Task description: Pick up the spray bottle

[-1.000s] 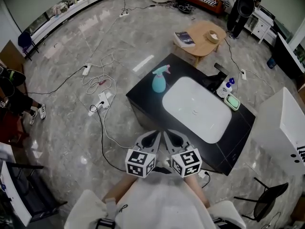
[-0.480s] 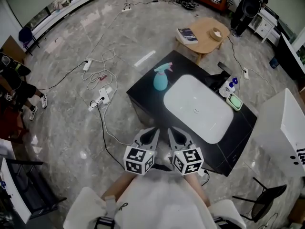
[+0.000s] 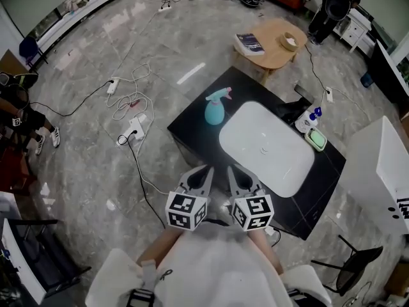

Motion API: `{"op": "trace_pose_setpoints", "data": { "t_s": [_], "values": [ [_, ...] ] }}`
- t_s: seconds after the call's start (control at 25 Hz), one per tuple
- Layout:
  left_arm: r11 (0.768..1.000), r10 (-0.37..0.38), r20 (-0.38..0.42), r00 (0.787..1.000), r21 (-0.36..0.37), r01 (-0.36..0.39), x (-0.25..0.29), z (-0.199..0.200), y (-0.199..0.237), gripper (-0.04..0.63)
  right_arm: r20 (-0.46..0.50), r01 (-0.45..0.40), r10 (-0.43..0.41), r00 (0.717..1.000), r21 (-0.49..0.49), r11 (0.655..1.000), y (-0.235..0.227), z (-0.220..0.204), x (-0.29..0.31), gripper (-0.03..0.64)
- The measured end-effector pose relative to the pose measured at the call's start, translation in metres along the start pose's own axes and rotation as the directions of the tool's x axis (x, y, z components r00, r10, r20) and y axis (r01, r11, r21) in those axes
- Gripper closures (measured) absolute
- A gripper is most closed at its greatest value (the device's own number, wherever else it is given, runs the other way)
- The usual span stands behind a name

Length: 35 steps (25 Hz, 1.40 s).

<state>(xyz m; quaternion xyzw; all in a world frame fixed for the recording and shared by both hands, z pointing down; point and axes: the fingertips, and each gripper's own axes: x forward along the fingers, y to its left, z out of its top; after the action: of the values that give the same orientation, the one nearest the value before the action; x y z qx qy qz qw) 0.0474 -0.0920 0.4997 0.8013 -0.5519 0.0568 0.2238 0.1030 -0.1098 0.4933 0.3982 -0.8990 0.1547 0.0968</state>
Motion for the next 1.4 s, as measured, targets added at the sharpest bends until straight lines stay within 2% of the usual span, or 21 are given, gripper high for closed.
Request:
{"op": "trace_pose_setpoints", "data": {
  "t_s": [0.4,1.0,1.32,1.4],
  "values": [
    [1.000,-0.008,-0.018,1.000,-0.021,0.008,0.038,0.020,0.036,0.566,-0.024,0.035,-0.034,0.999,0.013,0.999,-0.022,0.013,0.048,0.591],
    [0.999,-0.033,-0.041,0.999,-0.003,0.033,0.099,0.062,0.099,0.566,-0.041,0.116,-0.115,0.992,0.013,0.993,-0.049,0.042,0.131,0.589],
    [0.999,-0.038,-0.052,0.998,0.003,0.038,0.117,0.073,0.129,0.566,-0.059,0.140,-0.139,0.989,0.016,0.990,-0.055,0.045,0.166,0.588],
    [0.999,-0.040,-0.052,0.998,0.005,0.040,0.121,0.077,0.136,0.566,-0.064,0.137,-0.136,0.989,0.018,0.990,-0.056,0.046,0.175,0.549]
  ]
}}
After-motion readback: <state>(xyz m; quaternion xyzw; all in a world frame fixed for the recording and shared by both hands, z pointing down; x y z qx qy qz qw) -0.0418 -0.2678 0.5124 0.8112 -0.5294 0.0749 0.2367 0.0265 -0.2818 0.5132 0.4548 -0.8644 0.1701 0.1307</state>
